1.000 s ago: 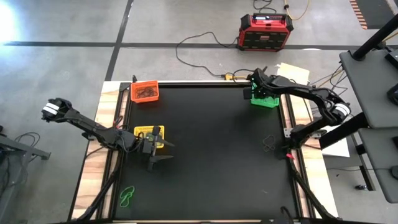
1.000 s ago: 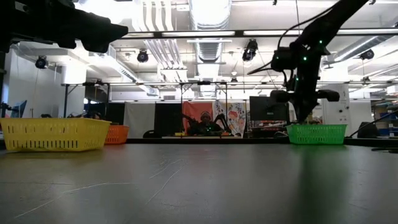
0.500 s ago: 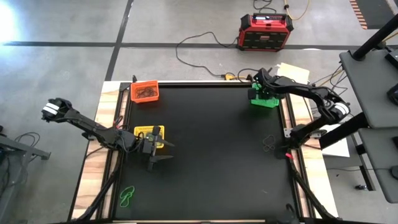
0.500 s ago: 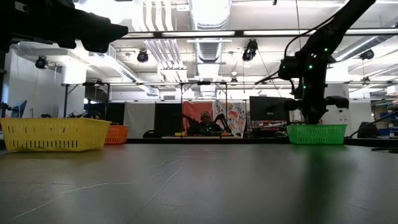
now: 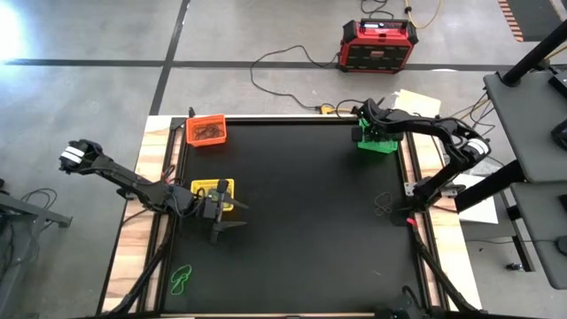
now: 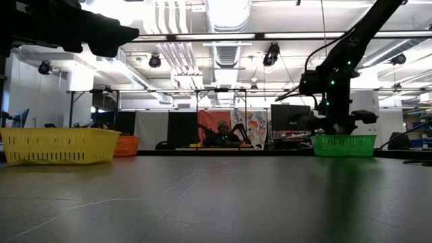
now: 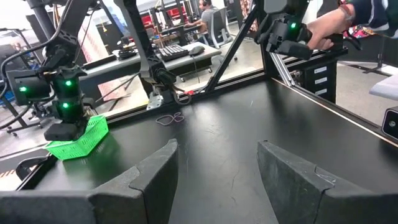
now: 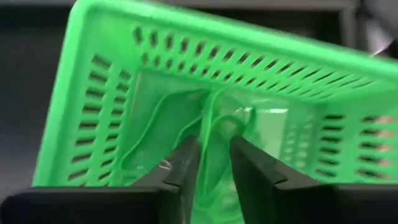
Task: Sort rubber bands into baskets
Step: Put the green rubber band into the green bin, then put the purple rubber band into the orange bin
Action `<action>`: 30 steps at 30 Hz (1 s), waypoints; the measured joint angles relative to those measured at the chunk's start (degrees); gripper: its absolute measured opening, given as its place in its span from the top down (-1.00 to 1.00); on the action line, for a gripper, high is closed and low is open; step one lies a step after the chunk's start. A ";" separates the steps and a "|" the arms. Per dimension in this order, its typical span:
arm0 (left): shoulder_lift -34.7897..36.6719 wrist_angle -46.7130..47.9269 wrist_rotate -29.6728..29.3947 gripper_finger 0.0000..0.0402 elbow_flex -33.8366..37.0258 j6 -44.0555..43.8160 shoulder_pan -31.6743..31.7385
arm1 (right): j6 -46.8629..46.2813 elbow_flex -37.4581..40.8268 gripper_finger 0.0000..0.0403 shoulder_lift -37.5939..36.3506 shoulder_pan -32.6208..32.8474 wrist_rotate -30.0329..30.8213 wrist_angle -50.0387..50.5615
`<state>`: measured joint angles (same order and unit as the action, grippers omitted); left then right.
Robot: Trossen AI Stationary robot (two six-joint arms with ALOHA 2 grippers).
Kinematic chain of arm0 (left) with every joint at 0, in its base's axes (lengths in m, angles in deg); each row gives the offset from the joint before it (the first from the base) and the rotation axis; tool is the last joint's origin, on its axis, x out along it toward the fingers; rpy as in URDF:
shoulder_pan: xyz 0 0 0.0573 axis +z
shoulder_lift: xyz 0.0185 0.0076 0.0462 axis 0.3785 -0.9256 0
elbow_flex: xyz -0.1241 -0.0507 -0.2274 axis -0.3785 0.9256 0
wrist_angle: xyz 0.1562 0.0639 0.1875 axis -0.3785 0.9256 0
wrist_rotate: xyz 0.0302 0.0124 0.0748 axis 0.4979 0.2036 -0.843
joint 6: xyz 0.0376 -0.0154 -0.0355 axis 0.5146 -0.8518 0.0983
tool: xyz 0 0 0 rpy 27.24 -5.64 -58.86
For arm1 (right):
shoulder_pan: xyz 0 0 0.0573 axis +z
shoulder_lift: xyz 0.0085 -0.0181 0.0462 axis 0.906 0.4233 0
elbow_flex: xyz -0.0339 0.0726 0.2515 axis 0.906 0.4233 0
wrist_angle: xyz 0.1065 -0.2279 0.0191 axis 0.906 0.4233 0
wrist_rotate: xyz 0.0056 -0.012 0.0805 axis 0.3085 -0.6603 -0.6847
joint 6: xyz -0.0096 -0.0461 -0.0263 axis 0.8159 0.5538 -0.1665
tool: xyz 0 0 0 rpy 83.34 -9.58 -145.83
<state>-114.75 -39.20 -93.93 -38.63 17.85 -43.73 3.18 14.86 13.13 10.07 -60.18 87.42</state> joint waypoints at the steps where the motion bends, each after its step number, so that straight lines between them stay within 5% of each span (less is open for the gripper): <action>1: 0.00 0.00 0.00 0.00 0.00 -0.02 0.01 | 0.11 0.00 0.53 -0.21 0.12 1.16 -0.15; 17: 0.00 0.00 0.00 0.00 0.00 -0.01 0.00 | 4.00 -0.15 0.16 -18.04 12.22 4.56 -3.24; 30: 0.00 0.01 0.00 0.00 0.00 0.00 0.02 | -2.69 -0.15 0.15 -28.67 41.47 4.45 -2.38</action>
<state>-114.75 -39.18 -93.93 -38.63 17.85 -43.71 0.49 14.71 -15.55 51.54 -55.74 85.03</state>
